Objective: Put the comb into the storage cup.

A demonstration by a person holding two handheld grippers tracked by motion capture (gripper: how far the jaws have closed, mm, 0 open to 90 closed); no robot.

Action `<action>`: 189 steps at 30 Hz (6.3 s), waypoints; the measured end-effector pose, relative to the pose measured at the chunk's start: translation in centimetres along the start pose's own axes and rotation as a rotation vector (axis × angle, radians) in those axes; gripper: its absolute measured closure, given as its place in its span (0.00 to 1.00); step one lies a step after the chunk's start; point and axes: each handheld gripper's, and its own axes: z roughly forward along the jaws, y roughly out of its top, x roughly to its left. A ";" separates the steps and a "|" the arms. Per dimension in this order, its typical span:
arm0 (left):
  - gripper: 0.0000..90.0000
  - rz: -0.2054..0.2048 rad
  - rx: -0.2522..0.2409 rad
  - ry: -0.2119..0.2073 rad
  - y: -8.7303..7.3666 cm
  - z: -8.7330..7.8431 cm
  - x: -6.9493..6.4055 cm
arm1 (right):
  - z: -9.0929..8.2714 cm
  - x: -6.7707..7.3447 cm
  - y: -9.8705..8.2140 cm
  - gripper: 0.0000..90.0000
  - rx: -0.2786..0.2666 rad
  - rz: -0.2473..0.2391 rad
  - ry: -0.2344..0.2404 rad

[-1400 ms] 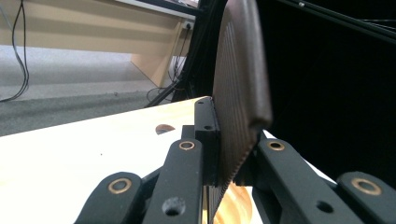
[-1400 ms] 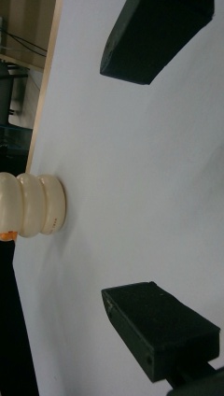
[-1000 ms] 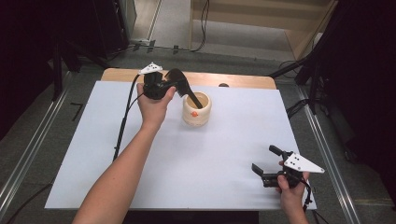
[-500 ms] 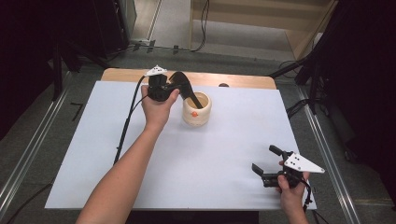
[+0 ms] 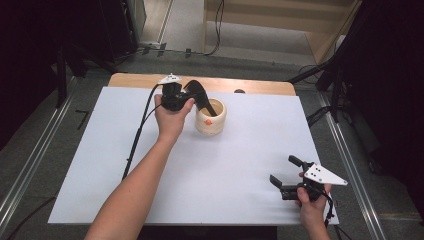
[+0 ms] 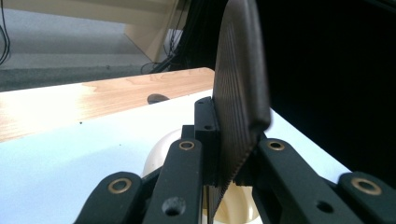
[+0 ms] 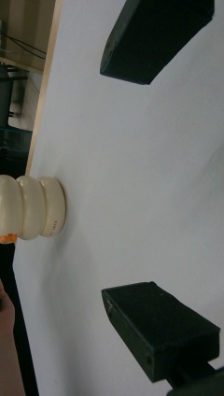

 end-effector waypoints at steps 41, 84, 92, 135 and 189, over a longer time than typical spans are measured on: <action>0.00 0.059 -0.037 0.081 -0.8 -0.9 -0.1 | 0.1 0.0 0.0 0.00 0.002 -0.004 -0.005; 0.00 0.171 -0.078 0.090 -2.8 -6.6 -1.2 | 0.2 0.1 0.0 0.00 0.004 -0.008 -0.010; 0.00 0.188 -0.085 0.081 -3.5 -7.9 -1.8 | 0.2 0.1 0.0 0.00 0.004 -0.011 -0.012; 0.00 0.248 -0.123 0.121 -7.3 -14.4 -2.8 | 0.3 0.3 0.0 0.00 0.011 -0.012 -0.022; 0.00 0.228 -0.141 0.189 -12.8 -22.7 -1.9 | 0.4 0.5 0.0 0.00 0.021 -0.020 -0.046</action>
